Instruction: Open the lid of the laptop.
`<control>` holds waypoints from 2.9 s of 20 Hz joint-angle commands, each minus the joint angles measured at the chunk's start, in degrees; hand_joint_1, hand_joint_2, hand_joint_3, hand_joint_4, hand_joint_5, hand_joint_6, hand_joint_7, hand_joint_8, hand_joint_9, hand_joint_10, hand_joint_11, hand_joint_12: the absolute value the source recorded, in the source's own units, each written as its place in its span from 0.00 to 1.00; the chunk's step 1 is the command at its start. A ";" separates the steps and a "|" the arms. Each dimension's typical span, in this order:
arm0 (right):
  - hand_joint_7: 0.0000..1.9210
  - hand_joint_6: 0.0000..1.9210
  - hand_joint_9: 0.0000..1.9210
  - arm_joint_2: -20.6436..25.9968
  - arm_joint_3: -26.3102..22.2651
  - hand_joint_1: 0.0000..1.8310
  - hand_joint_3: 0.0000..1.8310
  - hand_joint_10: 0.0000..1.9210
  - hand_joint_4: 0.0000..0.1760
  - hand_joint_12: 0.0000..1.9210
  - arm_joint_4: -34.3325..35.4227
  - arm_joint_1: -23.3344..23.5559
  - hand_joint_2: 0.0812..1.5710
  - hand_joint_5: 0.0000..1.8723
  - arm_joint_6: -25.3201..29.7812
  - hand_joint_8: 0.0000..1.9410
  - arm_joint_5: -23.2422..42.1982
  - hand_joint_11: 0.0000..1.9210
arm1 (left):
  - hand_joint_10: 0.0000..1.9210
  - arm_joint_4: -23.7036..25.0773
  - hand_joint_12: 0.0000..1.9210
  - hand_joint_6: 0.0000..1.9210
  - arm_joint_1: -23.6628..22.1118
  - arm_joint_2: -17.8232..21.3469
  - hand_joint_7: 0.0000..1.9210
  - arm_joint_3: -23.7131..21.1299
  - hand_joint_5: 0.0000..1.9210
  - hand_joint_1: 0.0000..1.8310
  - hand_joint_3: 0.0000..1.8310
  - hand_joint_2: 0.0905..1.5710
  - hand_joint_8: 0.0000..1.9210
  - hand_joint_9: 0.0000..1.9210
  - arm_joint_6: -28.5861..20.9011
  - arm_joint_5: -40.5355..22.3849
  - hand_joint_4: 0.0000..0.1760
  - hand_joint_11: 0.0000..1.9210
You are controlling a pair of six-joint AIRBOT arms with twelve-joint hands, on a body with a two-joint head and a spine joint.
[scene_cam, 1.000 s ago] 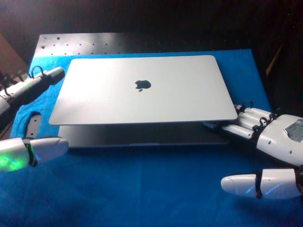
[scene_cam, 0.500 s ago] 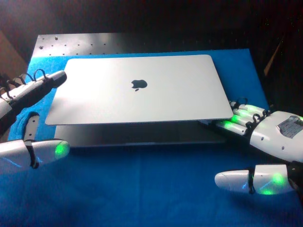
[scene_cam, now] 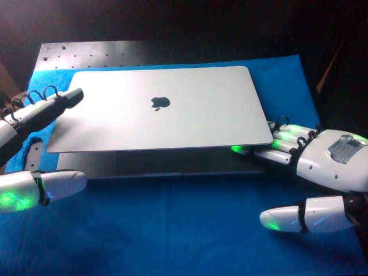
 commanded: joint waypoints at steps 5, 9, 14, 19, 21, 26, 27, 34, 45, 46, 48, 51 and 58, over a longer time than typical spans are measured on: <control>0.00 0.00 0.00 -0.76 -0.56 0.00 0.00 0.00 0.00 0.00 -3.61 0.51 0.71 0.00 1.50 0.00 1.71 0.00 | 0.00 -0.33 0.00 0.00 -0.46 -0.08 0.00 0.10 0.00 0.28 0.00 0.63 0.00 0.00 -0.44 -6.98 1.00 0.00; 0.00 0.00 0.00 -0.35 -0.57 0.00 0.00 0.00 0.00 0.00 -3.85 0.51 0.72 0.00 1.50 0.00 1.71 0.00 | 0.00 -0.36 0.00 0.00 -0.45 -0.18 0.00 0.09 0.00 0.29 0.00 0.63 0.00 0.00 -0.51 -7.00 1.00 0.00; 0.00 0.00 0.00 0.30 -0.65 0.00 0.00 0.00 0.00 0.00 -3.83 0.52 0.73 0.00 1.50 0.00 1.75 0.00 | 0.00 -0.57 0.00 0.00 -0.42 -0.39 0.00 0.02 0.00 0.28 0.00 0.62 0.00 0.00 -0.53 -7.00 1.00 0.00; 0.00 0.00 0.00 1.08 -1.16 0.00 0.00 0.00 0.00 0.00 -4.52 0.91 0.73 0.00 1.47 0.00 1.99 0.00 | 0.00 -0.57 0.00 0.00 -0.41 -0.42 0.00 0.11 0.00 0.27 0.00 0.63 0.00 0.00 -0.53 -6.96 1.00 0.00; 0.00 0.00 0.00 1.19 -1.14 0.00 0.00 0.00 0.00 0.00 -4.51 1.11 0.73 0.00 1.46 0.00 2.11 0.00 | 0.00 -0.57 0.00 0.00 -0.40 -0.42 0.00 0.07 0.00 0.29 0.00 0.63 0.00 0.00 -0.54 -6.97 1.00 0.00; 0.00 0.00 0.00 2.01 -1.10 0.00 0.00 0.00 0.00 0.00 -3.18 1.91 0.74 0.01 0.99 0.00 2.36 0.00 | 0.00 -0.63 0.00 0.00 -0.39 -0.42 0.00 0.18 0.00 0.28 0.00 0.63 0.00 0.00 -0.54 -6.92 1.00 0.00; 0.00 0.00 0.00 2.14 -1.11 0.00 0.00 0.00 0.00 0.00 -3.18 2.04 0.74 0.01 0.94 0.00 2.46 0.00 | 0.00 -0.66 0.00 0.00 -0.39 -0.43 0.00 0.35 0.00 0.28 0.00 0.63 0.00 0.00 -0.54 -6.82 1.00 0.00; 0.00 0.00 0.00 1.94 -1.13 0.00 0.00 0.00 0.00 0.00 -3.04 2.52 0.74 0.00 0.93 0.00 3.14 0.00 | 0.00 3.34 0.00 0.00 -7.60 -2.86 0.00 5.56 0.00 0.36 0.00 0.59 0.00 0.00 2.13 6.07 1.00 0.00; 0.00 0.00 0.00 0.99 -1.87 0.00 0.00 0.00 0.00 0.00 -5.16 2.47 0.74 0.00 0.93 0.00 3.08 0.00 | 0.00 5.78 0.00 0.00 -19.62 -6.73 0.00 10.20 0.00 0.35 0.01 0.64 0.00 0.00 9.31 13.94 1.00 0.00; 0.00 0.00 0.00 0.94 -2.03 0.00 0.00 0.00 0.00 0.00 -5.78 2.46 0.74 0.00 0.93 0.00 3.02 0.00 | 0.00 5.71 0.00 0.00 -20.54 -6.80 0.00 10.22 0.00 0.38 0.01 0.63 0.00 0.00 10.09 13.90 1.00 0.00; 0.00 0.00 0.00 0.73 -2.28 0.00 0.00 0.00 0.00 0.00 -7.03 2.39 0.74 0.01 0.94 0.00 2.67 0.00 | 0.00 5.43 0.00 0.00 -22.40 -7.13 0.00 10.48 0.00 0.42 0.00 0.62 0.00 0.00 11.16 13.34 1.00 0.00; 0.00 0.00 0.00 0.46 -2.38 0.00 0.00 0.00 0.00 0.00 -8.19 2.34 0.74 0.00 0.95 0.00 2.10 0.00 | 0.00 5.06 0.00 0.00 -24.65 -7.93 0.00 11.58 0.00 0.38 0.00 0.62 0.00 0.00 11.17 12.21 1.00 0.00; 0.00 0.00 0.00 0.36 -2.30 0.00 0.00 0.00 0.00 0.00 -9.57 2.33 0.74 0.00 0.95 0.00 1.57 0.00 | 0.00 5.00 0.00 0.00 -26.37 -9.22 0.00 12.52 0.00 0.41 0.00 0.62 0.00 0.00 11.17 12.04 0.77 0.00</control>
